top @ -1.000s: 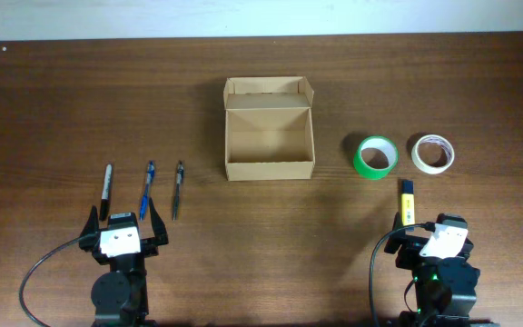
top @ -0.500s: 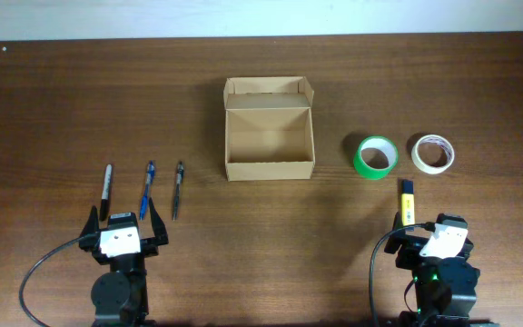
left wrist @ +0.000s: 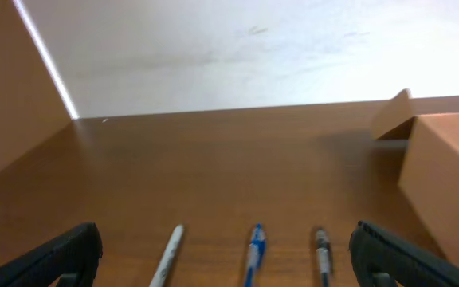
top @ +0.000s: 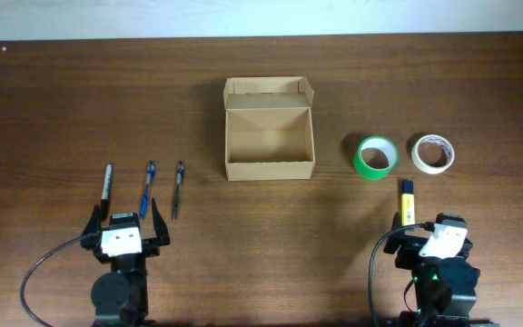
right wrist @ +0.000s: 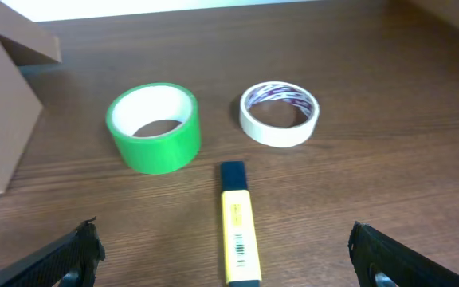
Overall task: Pack container
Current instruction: 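Raise both arms from rest and move the right gripper toward the tapes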
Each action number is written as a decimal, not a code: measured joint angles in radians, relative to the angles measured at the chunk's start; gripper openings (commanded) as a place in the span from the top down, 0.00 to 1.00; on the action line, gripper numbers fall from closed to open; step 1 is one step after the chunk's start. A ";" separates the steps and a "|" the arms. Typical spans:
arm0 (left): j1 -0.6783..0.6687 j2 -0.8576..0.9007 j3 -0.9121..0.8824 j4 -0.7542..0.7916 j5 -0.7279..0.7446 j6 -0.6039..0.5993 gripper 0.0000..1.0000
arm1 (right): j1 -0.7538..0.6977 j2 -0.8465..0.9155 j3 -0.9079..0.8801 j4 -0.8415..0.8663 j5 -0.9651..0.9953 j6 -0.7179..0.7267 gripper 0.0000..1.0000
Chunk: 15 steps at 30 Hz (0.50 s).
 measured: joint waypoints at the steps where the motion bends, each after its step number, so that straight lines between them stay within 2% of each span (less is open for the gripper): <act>1: 0.000 0.000 0.000 0.020 0.023 0.000 0.01 | 0.000 0.000 0.000 0.008 -0.016 0.001 0.01; 4: 0.000 0.001 0.006 0.043 0.071 0.000 0.01 | 0.000 0.000 0.000 0.026 -0.066 0.000 0.01; 8: 0.000 0.048 0.070 -0.053 0.090 0.000 0.01 | 0.000 0.000 -0.002 0.033 -0.101 0.000 0.01; 11: 0.000 0.164 0.150 -0.098 0.095 0.000 0.01 | 0.000 0.000 -0.008 0.062 -0.112 0.004 0.01; 15: 0.005 0.404 0.328 -0.103 0.068 0.011 0.01 | 0.000 0.001 -0.003 0.157 -0.124 0.024 0.01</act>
